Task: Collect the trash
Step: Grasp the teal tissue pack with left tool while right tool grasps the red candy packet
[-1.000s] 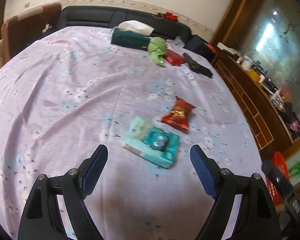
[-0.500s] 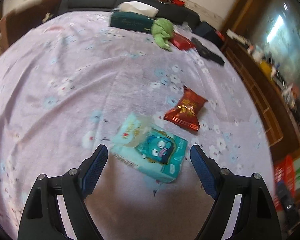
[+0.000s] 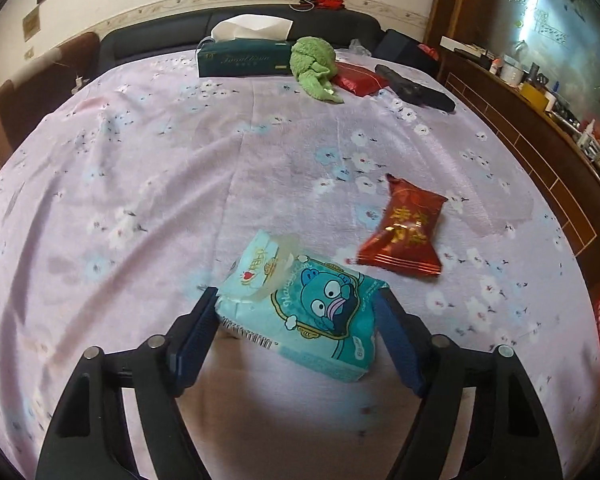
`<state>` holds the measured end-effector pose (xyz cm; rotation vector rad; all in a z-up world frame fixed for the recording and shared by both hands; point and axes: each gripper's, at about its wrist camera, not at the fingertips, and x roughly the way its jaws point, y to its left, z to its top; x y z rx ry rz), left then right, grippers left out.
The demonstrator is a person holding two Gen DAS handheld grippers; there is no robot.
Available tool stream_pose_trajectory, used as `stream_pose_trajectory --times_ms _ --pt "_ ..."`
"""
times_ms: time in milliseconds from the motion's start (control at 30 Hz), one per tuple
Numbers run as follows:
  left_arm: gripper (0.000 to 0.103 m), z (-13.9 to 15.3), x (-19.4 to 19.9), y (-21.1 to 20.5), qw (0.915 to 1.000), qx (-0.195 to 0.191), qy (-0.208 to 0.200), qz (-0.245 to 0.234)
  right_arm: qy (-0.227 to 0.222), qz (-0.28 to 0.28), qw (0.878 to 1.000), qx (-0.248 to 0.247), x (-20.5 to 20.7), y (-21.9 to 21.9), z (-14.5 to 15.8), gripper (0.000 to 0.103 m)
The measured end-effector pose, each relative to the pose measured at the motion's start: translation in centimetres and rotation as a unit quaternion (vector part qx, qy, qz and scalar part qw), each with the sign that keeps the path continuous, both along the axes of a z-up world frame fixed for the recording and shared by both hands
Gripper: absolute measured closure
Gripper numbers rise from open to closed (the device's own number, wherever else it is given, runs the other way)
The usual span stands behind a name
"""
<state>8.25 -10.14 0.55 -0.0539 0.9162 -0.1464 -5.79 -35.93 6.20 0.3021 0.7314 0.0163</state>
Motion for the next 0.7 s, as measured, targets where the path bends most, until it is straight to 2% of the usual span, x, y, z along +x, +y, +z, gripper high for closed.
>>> stream_pose_trajectory --times_ms 167,367,567,700 --pt "0.034 0.1 0.9 3.8 0.9998 -0.011 -0.006 0.018 0.005 0.018 1.000 -0.011 1.4 1.6 0.8 0.015" --pt "0.041 0.1 1.2 6.5 0.9975 -0.059 -0.014 0.035 0.027 0.049 0.998 -0.003 5.9 5.0 1.5 0.015" --pt "0.044 0.0 1.1 7.1 0.9970 -0.057 -0.019 0.048 0.081 0.063 0.994 0.027 12.4 9.0 -0.8 0.027" --pt "0.044 0.0 1.1 7.2 0.9970 -0.056 -0.020 0.050 0.109 0.056 0.992 0.031 16.0 11.3 -2.9 0.030"
